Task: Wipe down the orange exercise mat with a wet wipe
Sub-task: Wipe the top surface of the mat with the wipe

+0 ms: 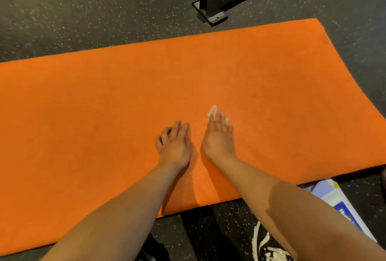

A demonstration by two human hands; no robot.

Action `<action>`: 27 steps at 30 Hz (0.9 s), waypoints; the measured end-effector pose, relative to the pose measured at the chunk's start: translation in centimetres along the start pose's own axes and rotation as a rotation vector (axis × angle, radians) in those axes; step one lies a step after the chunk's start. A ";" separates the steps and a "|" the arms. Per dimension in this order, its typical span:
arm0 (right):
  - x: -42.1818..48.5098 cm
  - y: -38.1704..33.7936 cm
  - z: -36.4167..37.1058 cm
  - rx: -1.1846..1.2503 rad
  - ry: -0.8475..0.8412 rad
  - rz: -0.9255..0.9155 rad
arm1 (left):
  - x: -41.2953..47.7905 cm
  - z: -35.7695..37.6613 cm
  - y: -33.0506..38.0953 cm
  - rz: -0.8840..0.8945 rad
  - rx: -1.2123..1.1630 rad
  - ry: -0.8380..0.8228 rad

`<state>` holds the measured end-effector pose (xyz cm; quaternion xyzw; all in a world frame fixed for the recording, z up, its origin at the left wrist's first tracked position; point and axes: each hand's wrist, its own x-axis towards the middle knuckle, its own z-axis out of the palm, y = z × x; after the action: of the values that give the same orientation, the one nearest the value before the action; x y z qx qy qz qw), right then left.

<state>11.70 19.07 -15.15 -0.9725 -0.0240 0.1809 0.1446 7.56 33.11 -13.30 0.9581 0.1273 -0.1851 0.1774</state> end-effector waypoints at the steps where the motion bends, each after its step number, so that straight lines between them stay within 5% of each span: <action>1: -0.5 -1.1 0.7 0.023 -0.015 -0.084 | 0.1 0.0 0.0 -0.007 -0.009 0.011; 6: -1.5 -1.2 1.0 -0.043 -0.113 -0.365 | -0.5 0.7 -1.1 0.028 -0.016 0.005; 12: 0.0 0.3 -1.1 0.009 -0.119 0.039 | -0.5 0.6 -0.9 0.026 0.008 -0.034; 19: -1.9 -1.1 0.1 -0.100 -0.187 -0.354 | -0.7 0.0 -0.6 0.000 -0.039 -0.012; 24: 1.0 1.6 -2.2 -0.025 -0.098 0.035 | -0.4 -0.6 0.0 -0.020 -0.012 -0.013; 27: 0.9 -0.7 -1.4 0.028 -0.100 -0.037 | 0.7 -1.3 0.4 -0.035 -0.010 0.020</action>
<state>13.10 19.40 -13.98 -0.9595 -0.0469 0.2270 0.1603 8.75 33.35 -12.39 0.9567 0.1466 -0.1779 0.1779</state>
